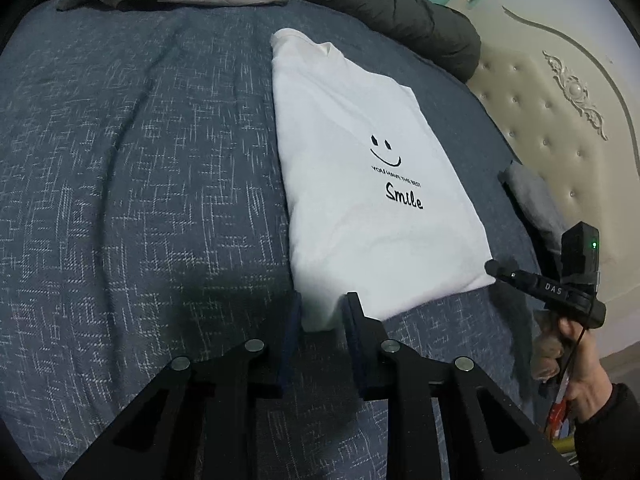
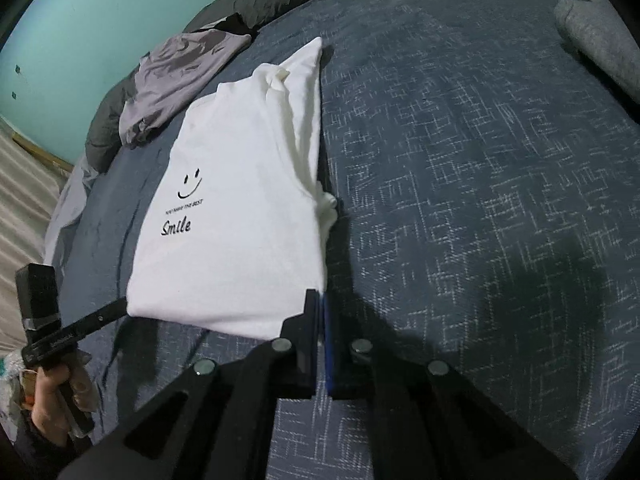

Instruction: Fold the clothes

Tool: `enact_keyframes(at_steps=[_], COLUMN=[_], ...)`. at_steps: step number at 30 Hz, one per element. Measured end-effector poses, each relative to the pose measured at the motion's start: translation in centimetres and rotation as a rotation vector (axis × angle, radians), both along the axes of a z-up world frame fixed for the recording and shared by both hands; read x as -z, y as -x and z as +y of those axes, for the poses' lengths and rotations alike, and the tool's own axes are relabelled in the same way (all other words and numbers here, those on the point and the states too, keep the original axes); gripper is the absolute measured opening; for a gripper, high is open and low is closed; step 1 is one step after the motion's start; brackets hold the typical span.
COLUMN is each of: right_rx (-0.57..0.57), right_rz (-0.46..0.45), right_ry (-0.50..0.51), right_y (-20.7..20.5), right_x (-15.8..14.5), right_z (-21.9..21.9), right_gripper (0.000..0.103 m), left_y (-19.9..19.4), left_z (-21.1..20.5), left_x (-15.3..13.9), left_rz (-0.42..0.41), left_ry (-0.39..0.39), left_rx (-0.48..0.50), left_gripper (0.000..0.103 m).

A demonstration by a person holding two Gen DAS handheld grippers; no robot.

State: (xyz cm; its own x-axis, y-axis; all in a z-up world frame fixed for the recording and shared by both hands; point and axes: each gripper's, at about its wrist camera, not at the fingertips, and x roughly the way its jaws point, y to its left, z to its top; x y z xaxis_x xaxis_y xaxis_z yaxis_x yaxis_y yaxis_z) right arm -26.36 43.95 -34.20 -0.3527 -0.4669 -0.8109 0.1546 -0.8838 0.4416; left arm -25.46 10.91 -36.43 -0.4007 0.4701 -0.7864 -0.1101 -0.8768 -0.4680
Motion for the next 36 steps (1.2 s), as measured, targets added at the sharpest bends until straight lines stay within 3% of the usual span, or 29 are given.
enact_keyframes(at_steps=[8,10,12,14,15,16,19,25,29,30,31,32,36], right_rx=[0.016,0.039,0.055,0.061,0.062,0.061,0.058,0.008,0.023,0.015,-0.01,-0.026,-0.028], right_rz=[0.011,0.025,0.031,0.037,0.044,0.04,0.024,-0.037,-0.027,-0.028,-0.033,-0.032,-0.027], right_ry=[0.023,0.016,0.014,0.012,0.009,0.023,0.069,0.007,0.039,0.049,0.047,0.03,0.031], right_y=[-0.4,-0.3,0.0,0.5,0.8,1.1,2.1,2.2,1.8,1.8,1.6,1.5,1.6], right_x=[-0.3,-0.8,-1.2,-1.4,-1.6,-1.5,-1.2,1.3,1.4,1.4,1.5,1.5,1.3], right_z=[0.3,0.7,1.1,1.3,1.3,1.1,0.7,-1.7,-1.7,-1.8,-2.2,-2.6,-2.9], right_gripper=[0.002,0.003,0.004,0.022,0.041,0.05,0.053,0.054,0.054,0.051,0.039,0.034,0.031], left_y=[0.6,1.2,1.7,2.1,2.2,2.3,2.6,3.0,2.9,2.8,2.7,2.6,2.0], left_z=[-0.8,-0.8,-0.8,-0.6,-0.4,-0.2,0.2,0.4,0.7,0.6,0.6,0.7,1.2], left_x=[-0.6,-0.4,0.0,0.5,0.8,0.9,1.4,2.9,3.1,3.1,3.0,2.9,2.2], left_rz=[-0.002,-0.011,-0.032,-0.051,-0.056,-0.06,-0.071,-0.099,-0.086,-0.085,-0.081,-0.074,-0.046], left_ry=[-0.018,-0.033,-0.062,-0.081,-0.084,-0.091,-0.121,-0.187,-0.194,-0.198,-0.198,-0.192,-0.168], left_rx=[-0.042,-0.057,-0.062,-0.062,-0.063,-0.066,-0.072,-0.091,-0.085,-0.088,-0.089,-0.09,-0.093], left_gripper=[0.025,0.029,0.041,0.045,0.045,0.045,0.048,0.052,0.052,0.052,0.052,0.052,0.05])
